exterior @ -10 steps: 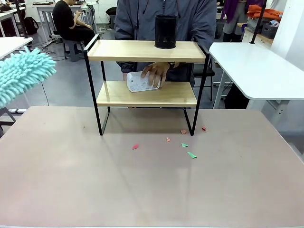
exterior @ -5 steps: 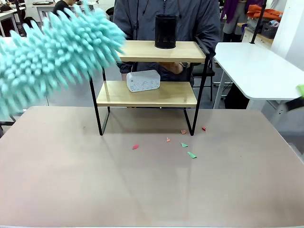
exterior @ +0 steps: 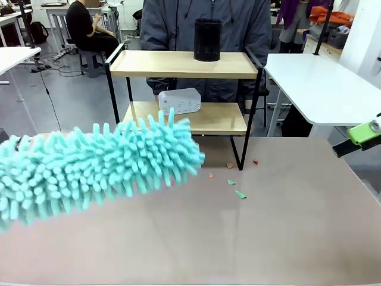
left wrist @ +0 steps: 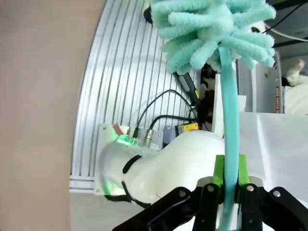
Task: Clean the shelf.
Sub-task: Hand the Duster back to the human.
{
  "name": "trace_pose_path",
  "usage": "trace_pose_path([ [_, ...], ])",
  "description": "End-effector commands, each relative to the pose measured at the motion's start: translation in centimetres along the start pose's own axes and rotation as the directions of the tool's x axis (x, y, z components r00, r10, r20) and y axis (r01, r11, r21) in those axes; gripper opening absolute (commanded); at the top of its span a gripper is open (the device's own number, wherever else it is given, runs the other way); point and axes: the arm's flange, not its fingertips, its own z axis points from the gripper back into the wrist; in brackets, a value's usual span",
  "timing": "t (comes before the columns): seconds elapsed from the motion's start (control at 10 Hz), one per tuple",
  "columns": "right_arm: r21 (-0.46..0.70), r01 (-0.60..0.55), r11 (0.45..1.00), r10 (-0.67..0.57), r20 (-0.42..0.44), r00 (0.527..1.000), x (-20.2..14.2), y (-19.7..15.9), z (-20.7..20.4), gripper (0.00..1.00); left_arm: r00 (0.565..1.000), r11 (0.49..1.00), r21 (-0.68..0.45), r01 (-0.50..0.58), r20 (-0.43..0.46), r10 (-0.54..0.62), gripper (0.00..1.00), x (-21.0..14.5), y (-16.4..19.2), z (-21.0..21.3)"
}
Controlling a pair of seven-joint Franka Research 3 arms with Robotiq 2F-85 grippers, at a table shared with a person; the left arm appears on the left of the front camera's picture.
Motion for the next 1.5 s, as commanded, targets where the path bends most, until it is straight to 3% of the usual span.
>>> trace_pose_path([
  [0.0, -0.009, -0.049, 0.999, 0.048, -0.122, 0.991, 2.7, 1.5, -3.8, 1.0, 0.989, 1.0, -0.016, -0.022, -0.144, 0.019, 0.13, 4.8, 2.0, -1.2],
  [0.2, 0.065, -0.14, 0.988, 0.149, -0.17, 0.974, 5.6, 2.7, -8.3, 1.0, 0.952, 0.997, -0.075, 0.021, -0.303, -0.043, 0.13, 9.1, 2.4, -2.7],
  [0.4, 0.136, -0.152, 0.979, 0.187, -0.301, 0.935, 5.6, 3.5, -13.8, 1.0, 0.925, 0.998, -0.064, 0.014, -0.379, -0.037, 0.13, 11.8, 2.7, -4.1],
  [0.5, 0.185, -0.154, 0.971, 0.214, -0.373, 0.903, 4.9, 4.1, -16.9, 1.0, 0.921, 0.998, -0.059, 0.03, -0.387, -0.051, 0.13, 12.9, 2.7, -4.4],
  [0.8, 0.25, -0.149, 0.957, 0.249, -0.44, 0.863, 2.9, 5.9, -21.9, 1.0, 0.928, 0.993, -0.09, 0.079, -0.358, -0.107, 0.13, 14.0, 2.6, -4.9],
  [1.0, 0.296, -0.134, 0.946, 0.261, -0.447, 0.856, 3.0, 5.7, -22.1, 1.0, 0.933, 0.993, -0.097, 0.065, -0.348, -0.095, 0.13, 13.6, 2.8, -4.5],
  [1.2, 0.265, -0.123, 0.956, 0.24, -0.468, 0.85, 2.9, 5.6, -22.1, 1.0, 0.935, 0.993, -0.096, 0.061, -0.342, -0.091, 0.13, 13.6, 2.9, -4.5],
  [1.3, 0.254, -0.132, 0.958, 0.243, -0.478, 0.844, 2.7, 5.4, -22.2, 0.4, 0.936, 0.994, -0.091, 0.059, -0.341, -0.086, 0.13, 13.7, 3.0, -4.6],
  [1.4, 0.258, -0.136, 0.957, 0.249, -0.482, 0.84, 2.5, 5.5, -22.2, 0.4, 0.936, 0.994, -0.088, 0.06, -0.34, -0.087, 0.13, 13.8, 3.0, -4.7],
])
